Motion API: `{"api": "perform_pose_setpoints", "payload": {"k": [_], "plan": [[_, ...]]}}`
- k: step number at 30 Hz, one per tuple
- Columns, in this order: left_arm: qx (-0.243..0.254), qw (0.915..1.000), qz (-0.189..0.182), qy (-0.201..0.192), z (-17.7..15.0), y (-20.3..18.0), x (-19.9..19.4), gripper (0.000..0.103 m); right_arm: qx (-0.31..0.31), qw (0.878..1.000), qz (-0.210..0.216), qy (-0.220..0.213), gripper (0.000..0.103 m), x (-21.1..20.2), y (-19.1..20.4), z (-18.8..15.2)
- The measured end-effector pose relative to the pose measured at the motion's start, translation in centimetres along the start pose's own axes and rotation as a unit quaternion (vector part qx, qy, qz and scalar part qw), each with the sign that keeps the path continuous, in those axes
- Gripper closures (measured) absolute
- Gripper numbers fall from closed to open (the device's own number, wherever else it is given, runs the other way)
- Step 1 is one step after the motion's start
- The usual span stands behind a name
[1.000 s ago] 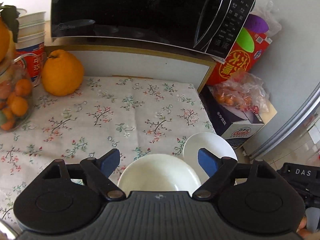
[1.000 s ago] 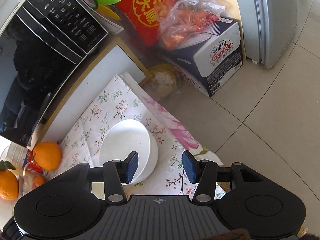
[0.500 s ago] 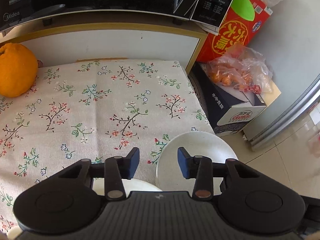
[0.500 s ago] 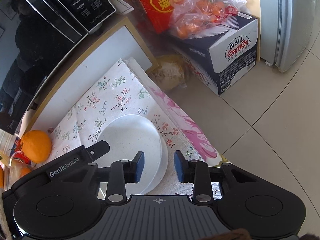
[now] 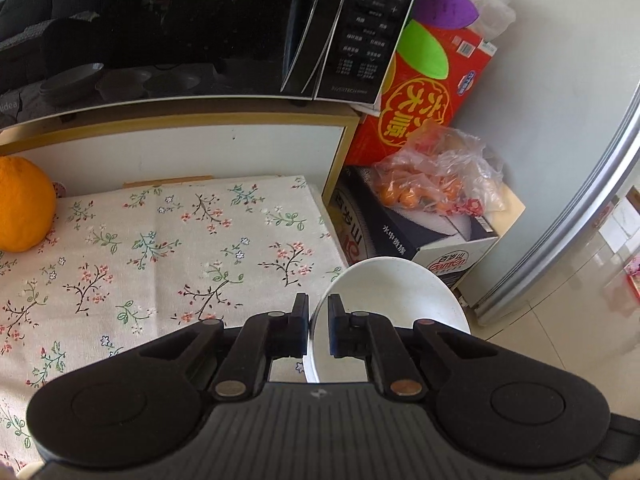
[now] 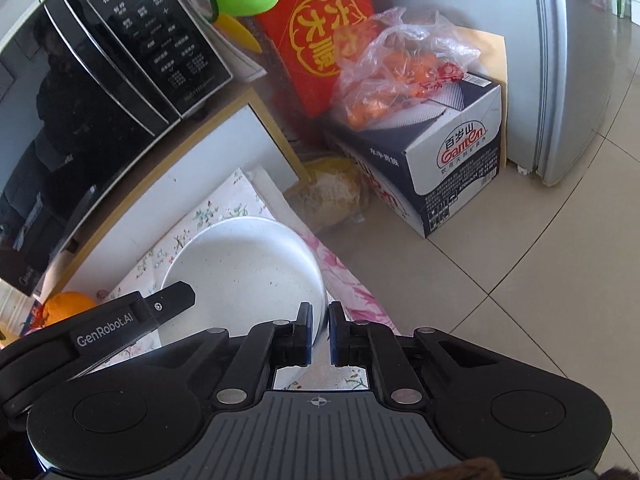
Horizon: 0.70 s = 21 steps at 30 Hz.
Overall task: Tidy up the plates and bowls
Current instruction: 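Lift the white bowl with both grippers and carry it across the table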
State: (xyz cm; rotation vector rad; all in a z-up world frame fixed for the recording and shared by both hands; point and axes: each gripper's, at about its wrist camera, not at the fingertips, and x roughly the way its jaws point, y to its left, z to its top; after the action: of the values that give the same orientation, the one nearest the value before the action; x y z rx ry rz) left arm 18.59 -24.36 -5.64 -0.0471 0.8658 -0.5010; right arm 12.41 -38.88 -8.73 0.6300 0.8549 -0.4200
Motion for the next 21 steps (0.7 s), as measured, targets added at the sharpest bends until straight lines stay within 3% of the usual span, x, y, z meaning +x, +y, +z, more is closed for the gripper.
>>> {"api": "perform_pose_setpoints", "payload": {"k": [9,21], "plan": [[-0.014,0.9997,-0.009,-0.017,-1.2,0.3,-3.6,0.095,-0.048,0.998,0.026,-0.041,0.094,-3.8,0.9,-0.1],[-0.028,0.9989,0.034,-0.019,-5.6,3.7,-11.3,0.095,-0.119,0.989,0.087,0.013,0.093,-8.1,4.2,-5.4]]}}
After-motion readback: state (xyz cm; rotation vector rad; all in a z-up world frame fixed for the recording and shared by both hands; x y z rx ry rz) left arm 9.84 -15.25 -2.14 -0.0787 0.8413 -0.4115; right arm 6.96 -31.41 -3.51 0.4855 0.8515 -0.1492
